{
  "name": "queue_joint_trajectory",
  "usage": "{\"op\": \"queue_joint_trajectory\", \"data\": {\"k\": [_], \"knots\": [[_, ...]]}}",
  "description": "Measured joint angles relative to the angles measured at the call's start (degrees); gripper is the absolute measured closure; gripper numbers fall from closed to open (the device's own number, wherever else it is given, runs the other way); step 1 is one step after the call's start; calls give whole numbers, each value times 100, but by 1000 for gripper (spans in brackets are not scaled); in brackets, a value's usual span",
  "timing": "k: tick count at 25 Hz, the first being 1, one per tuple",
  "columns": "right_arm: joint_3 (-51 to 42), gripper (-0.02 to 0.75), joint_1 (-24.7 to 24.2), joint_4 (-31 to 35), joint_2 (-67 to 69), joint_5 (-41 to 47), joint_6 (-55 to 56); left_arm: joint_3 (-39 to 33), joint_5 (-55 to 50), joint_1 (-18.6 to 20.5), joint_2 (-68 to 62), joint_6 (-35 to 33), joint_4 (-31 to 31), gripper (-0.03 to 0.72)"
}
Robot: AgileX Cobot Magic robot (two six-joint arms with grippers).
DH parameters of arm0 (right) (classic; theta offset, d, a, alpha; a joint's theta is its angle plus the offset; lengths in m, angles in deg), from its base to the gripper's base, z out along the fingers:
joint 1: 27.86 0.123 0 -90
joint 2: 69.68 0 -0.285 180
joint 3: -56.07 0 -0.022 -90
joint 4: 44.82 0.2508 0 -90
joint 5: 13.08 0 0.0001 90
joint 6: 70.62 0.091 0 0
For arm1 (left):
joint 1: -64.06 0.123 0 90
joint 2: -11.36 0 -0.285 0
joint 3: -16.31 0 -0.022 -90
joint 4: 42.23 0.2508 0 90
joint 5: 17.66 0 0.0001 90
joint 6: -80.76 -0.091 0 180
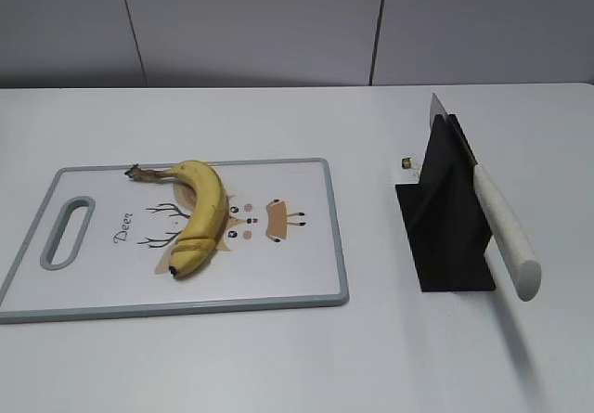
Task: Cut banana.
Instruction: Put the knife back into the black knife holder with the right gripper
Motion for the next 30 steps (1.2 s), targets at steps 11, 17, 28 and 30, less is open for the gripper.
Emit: {"op": "queue_joint_trajectory", "data": {"k": [11, 17, 28, 30], "knots": [[0, 153, -13, 206, -1188, 16, -27, 0, -4, 0, 0, 0, -6, 145], [0, 153, -442, 457, -1188, -5, -27, 0, -4, 44, 0, 0, -11, 145], [0, 153, -1230, 480, -1188, -11, -27, 0, -4, 44, 0, 0, -11, 145], [0, 153, -1230, 480, -1188, -11, -27, 0, -4, 44, 0, 0, -11, 145]]}}
